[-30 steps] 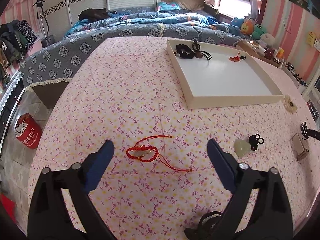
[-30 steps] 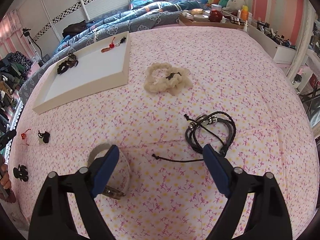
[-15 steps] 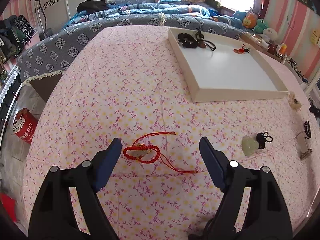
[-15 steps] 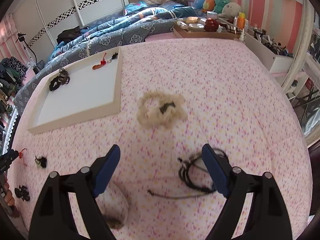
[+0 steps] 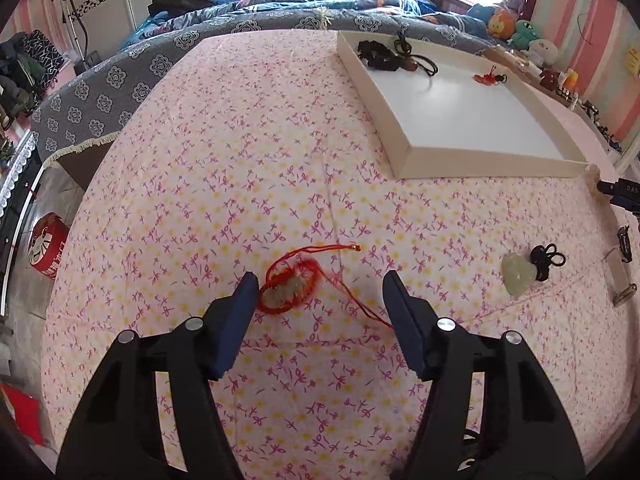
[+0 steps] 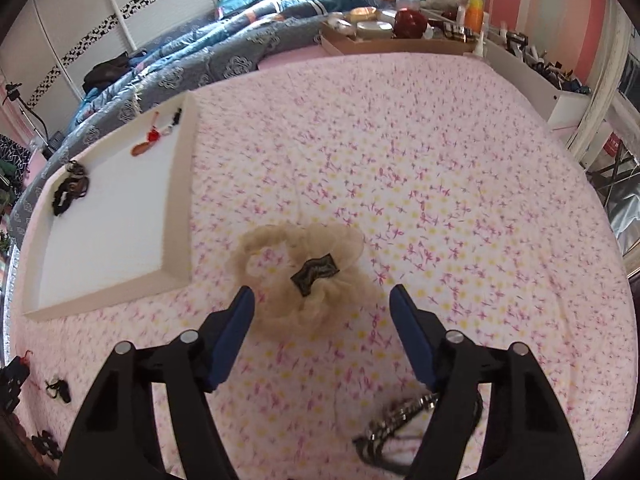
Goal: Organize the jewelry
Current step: 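Grasp the red cord with the left tool while the right tool grasps the cream scrunchie, then carry the red cord and scrunchie in both tools over the tray, then open both tools to drop the red cord and scrunchie into the tray, then move both open tools back toward the jade pendant and black cord bracelet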
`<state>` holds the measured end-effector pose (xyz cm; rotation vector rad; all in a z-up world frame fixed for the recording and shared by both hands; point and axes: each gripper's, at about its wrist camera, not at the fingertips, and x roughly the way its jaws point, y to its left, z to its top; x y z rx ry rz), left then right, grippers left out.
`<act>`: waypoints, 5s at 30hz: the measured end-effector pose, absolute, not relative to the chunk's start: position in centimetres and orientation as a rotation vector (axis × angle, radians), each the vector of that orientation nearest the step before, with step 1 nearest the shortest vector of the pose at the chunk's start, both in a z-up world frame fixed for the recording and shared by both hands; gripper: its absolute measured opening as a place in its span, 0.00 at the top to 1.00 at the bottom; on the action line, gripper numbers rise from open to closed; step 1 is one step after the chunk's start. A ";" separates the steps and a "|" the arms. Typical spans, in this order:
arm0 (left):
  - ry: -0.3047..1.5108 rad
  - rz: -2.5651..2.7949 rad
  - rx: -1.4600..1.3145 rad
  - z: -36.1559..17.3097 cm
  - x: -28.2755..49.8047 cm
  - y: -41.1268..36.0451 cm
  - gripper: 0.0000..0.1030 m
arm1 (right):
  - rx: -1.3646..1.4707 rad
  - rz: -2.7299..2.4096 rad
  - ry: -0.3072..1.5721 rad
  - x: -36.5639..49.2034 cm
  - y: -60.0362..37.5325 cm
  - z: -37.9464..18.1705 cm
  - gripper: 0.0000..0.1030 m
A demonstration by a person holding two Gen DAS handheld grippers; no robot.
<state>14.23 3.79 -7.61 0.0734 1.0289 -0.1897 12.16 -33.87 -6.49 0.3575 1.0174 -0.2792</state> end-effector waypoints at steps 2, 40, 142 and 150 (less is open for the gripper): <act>1.034 -0.197 0.076 -7.8 14.1 3.8 0.52 | 0.381 -0.272 1.033 12.3 -34.1 -7.1 0.41; 0.856 -0.298 0.067 1.1 20.2 0.7 0.95 | 0.326 -0.256 0.919 13.3 -35.2 -1.2 0.88; 0.926 -0.285 0.057 -0.6 12.4 -2.5 0.03 | 0.311 -0.241 0.867 2.2 -32.9 -0.7 0.36; 0.936 -0.320 0.061 -1.3 10.8 -4.6 0.03 | 0.320 -0.243 0.879 1.3 -32.9 -1.9 0.36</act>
